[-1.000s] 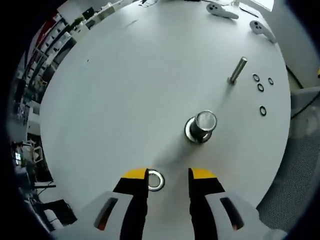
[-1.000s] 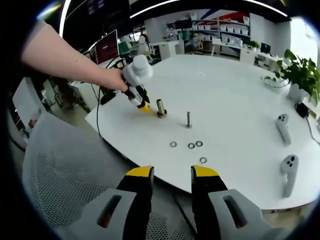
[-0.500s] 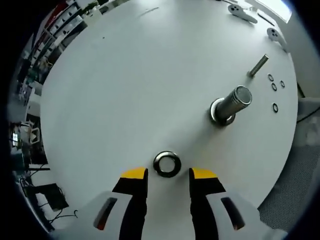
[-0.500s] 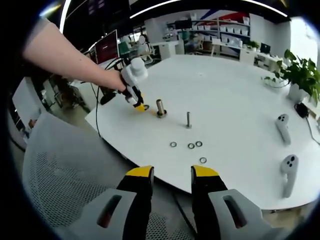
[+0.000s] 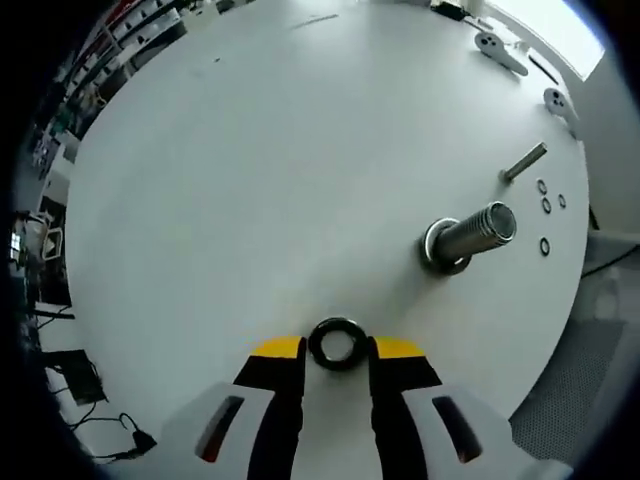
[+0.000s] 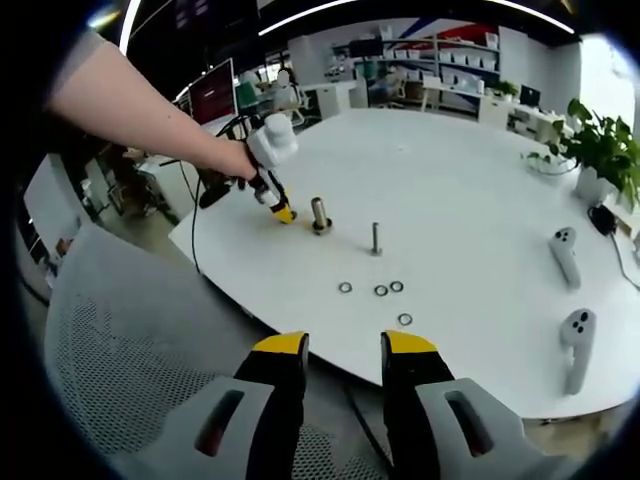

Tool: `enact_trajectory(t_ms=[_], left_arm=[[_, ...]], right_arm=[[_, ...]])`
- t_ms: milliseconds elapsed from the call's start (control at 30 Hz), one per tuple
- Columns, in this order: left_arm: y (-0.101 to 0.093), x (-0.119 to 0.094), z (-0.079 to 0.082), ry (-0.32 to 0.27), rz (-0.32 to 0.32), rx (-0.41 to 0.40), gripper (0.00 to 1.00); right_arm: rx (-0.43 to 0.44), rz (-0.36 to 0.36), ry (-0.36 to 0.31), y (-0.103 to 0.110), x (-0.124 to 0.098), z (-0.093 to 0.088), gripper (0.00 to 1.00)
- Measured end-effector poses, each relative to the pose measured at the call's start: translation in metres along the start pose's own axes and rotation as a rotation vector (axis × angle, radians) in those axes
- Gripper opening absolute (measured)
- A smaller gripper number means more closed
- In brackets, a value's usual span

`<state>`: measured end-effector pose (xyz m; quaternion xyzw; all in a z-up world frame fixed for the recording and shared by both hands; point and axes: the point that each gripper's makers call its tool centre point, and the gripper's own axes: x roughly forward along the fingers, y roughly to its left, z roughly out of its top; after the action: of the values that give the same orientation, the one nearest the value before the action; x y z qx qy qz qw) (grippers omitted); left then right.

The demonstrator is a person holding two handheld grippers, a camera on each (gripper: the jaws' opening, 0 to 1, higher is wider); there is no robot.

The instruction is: Place the washer onto the threaded stud by aligning its center hole with the stud, sliding it down to the base, and recovering from edge contact or off-axis alignment until the washer reaches the visible bottom stop.

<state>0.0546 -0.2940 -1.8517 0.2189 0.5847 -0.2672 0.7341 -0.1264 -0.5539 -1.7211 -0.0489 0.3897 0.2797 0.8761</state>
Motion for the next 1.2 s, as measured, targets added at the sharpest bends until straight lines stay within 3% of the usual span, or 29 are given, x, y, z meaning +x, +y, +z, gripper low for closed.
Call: enact_trajectory(t_ms=[100, 300, 467, 567, 967, 1067, 1200], left_arm=[[-0.005, -0.001, 0.0, -0.003, 0.004, -0.006, 0.21], [-0.037, -0.008, -0.007, 0.038, -0.01, 0.045, 0.21], [-0.056, -0.012, -0.013, 0.026, -0.026, 0.058, 0.21], [-0.063, -0.01, -0.014, 0.058, -0.049, 0.171, 0.21], [-0.101, -0.01, -0.031, 0.103, -0.058, 0.231, 0.24], [-0.104, -0.009, -0.031, 0.107, -0.068, 0.234, 0.33], [-0.104, -0.008, -0.031, 0.111, -0.062, 0.238, 0.34]], right_arm=[[-0.003, 0.002, 0.0, 0.0, 0.0, 0.0, 0.31], [-0.011, 0.007, 0.007, 0.002, 0.0, -0.001, 0.31], [-0.015, 0.009, 0.007, 0.002, 0.0, -0.001, 0.31], [-0.017, 0.01, 0.005, 0.003, 0.0, 0.0, 0.31], [-0.024, 0.016, -0.001, 0.005, 0.0, 0.001, 0.31], [-0.024, 0.015, -0.005, 0.005, -0.001, 0.002, 0.31], [-0.025, 0.018, -0.011, 0.005, -0.001, 0.002, 0.31]])
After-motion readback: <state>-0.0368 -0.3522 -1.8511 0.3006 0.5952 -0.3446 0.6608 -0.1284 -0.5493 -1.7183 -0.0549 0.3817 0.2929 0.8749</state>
